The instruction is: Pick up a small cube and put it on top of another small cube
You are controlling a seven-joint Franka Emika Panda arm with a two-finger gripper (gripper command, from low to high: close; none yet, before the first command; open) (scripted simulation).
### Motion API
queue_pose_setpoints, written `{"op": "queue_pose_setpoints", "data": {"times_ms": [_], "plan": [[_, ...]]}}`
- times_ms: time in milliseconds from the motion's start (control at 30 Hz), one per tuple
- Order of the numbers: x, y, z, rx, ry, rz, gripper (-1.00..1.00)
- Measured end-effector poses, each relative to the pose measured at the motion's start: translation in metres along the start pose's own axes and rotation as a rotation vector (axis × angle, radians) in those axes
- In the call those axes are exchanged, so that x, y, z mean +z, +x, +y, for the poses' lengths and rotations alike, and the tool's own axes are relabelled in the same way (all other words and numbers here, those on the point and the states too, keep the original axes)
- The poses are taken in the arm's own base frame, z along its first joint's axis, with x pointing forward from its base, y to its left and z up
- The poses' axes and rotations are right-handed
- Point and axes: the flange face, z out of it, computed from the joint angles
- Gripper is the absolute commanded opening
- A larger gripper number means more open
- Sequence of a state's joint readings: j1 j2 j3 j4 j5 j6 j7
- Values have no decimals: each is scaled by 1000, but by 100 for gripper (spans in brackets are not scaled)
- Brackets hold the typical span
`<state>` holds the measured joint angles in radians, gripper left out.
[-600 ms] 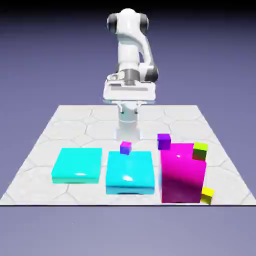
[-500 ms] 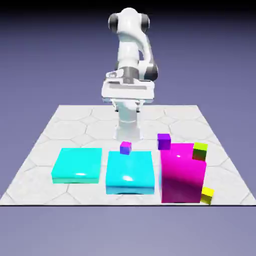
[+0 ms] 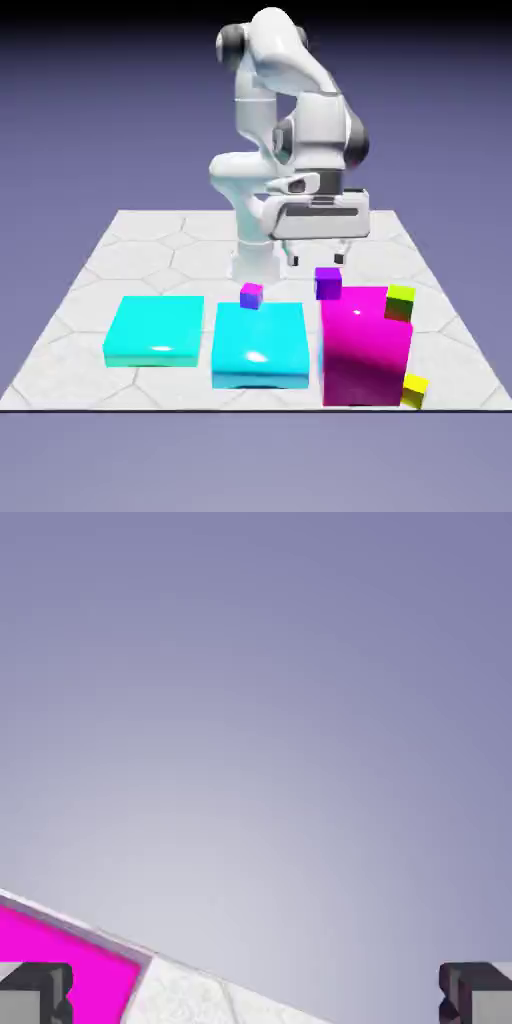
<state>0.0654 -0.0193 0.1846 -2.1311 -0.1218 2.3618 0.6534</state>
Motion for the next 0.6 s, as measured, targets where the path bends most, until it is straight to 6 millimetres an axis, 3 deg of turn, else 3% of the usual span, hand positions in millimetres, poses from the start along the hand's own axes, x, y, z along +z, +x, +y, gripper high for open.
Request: {"op": "queue_pose_setpoints", "data": {"times_ms": [267,600], "plan": [[47,5,-77,-163,-108,-192,0],[111,-13,-156,-340,-239,-427,0]]}}
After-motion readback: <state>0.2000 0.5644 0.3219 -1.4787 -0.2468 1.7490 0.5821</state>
